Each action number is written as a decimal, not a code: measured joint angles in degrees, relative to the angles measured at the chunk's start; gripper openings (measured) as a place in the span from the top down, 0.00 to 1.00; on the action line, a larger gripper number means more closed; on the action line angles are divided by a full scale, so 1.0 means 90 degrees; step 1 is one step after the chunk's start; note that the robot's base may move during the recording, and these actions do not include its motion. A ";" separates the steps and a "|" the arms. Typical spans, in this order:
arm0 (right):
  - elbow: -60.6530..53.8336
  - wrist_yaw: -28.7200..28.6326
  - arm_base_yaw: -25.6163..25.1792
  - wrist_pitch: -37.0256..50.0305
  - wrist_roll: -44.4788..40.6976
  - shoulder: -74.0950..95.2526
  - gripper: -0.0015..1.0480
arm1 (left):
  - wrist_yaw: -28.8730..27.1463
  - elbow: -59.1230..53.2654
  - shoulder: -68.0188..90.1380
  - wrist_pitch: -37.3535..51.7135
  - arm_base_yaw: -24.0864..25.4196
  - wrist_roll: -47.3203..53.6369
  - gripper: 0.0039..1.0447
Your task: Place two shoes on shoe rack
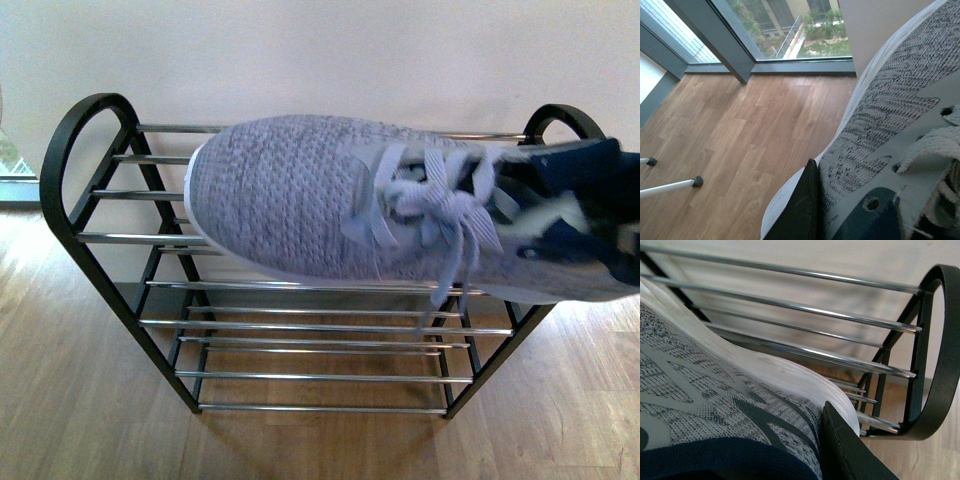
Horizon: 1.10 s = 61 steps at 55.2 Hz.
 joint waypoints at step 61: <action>0.2960 0.0119 -0.0653 -0.3497 0.5540 0.2018 0.94 | 0.0005 0.0000 0.0000 0.0002 0.0000 0.0000 0.99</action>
